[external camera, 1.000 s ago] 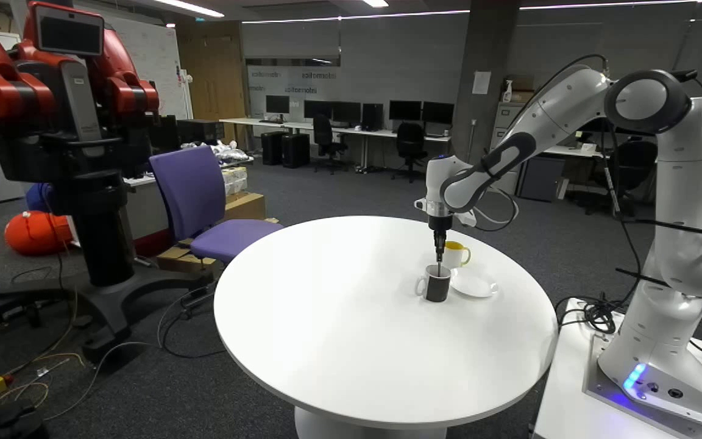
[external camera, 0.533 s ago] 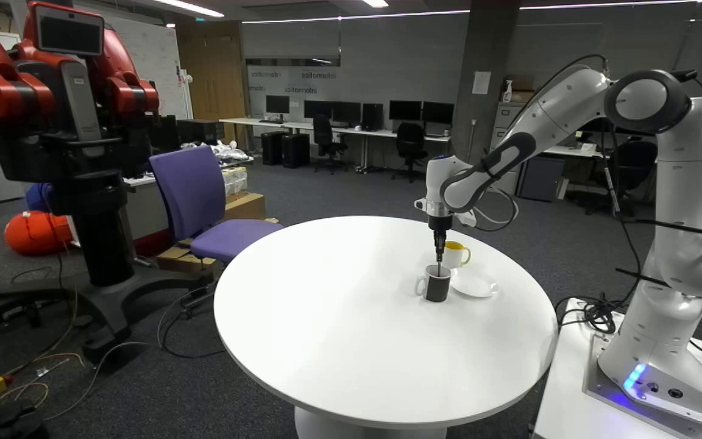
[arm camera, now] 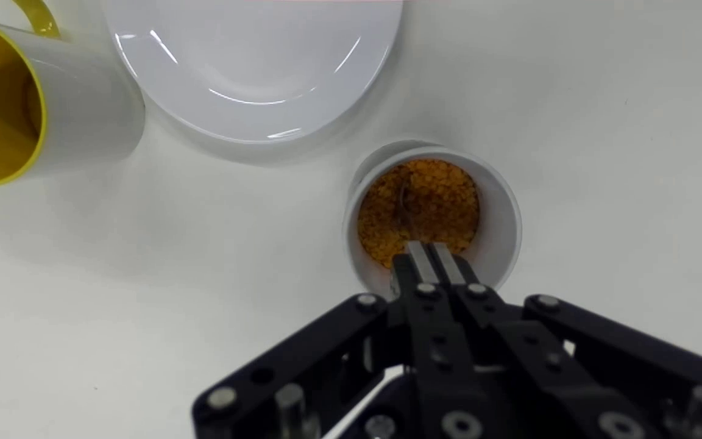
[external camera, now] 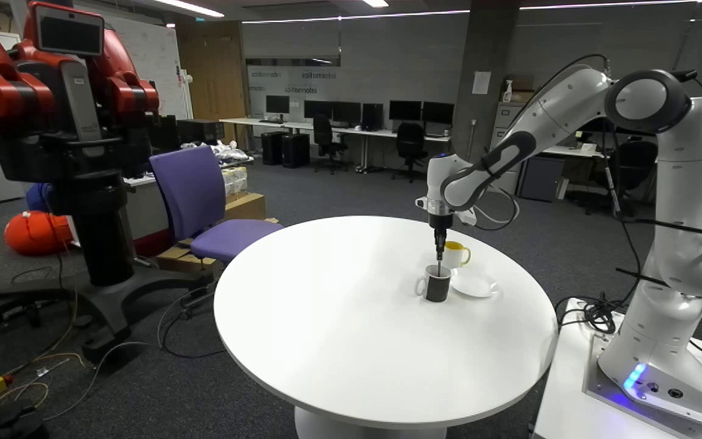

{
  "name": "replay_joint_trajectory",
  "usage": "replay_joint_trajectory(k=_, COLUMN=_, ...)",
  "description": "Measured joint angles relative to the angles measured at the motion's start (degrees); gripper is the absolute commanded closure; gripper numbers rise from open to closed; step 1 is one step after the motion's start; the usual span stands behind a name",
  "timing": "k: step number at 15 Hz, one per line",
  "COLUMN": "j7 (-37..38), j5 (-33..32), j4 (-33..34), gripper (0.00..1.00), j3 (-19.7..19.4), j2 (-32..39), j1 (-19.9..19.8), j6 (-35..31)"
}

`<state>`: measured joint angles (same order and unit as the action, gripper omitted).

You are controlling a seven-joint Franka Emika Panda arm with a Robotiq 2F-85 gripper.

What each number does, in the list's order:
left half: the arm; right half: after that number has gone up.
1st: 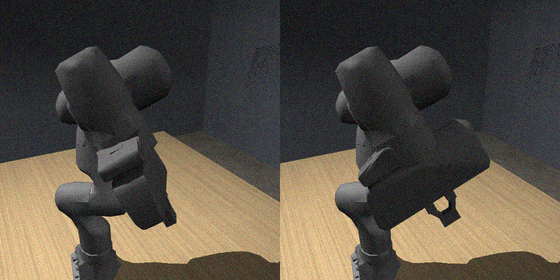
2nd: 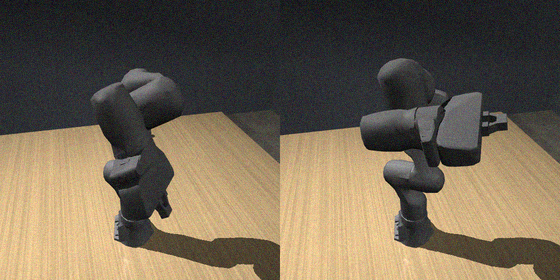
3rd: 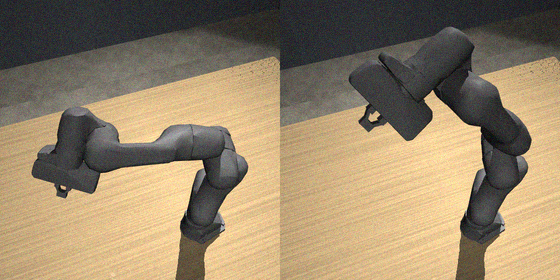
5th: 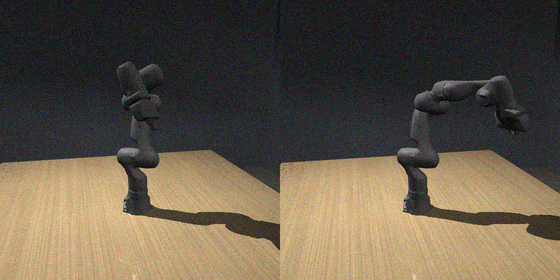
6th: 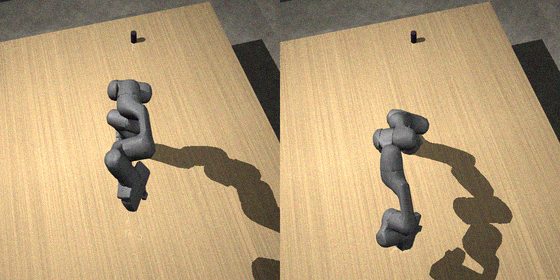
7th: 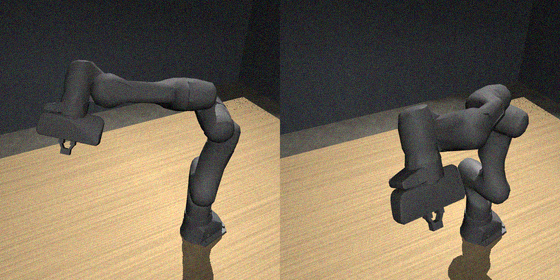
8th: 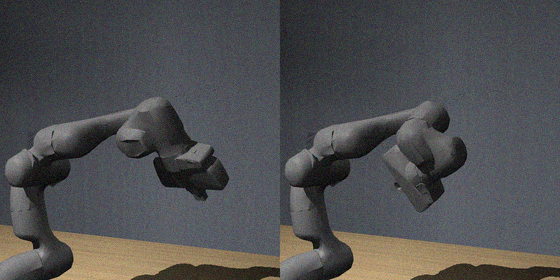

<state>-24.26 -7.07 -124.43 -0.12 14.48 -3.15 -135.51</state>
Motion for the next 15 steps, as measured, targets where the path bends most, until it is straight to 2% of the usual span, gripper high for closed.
replay_joint_trajectory(k=15, j7=-0.10, j5=3.97, j4=0.68, gripper=0.99, j3=0.20, j2=-0.02, j1=-0.27, j6=0.00)
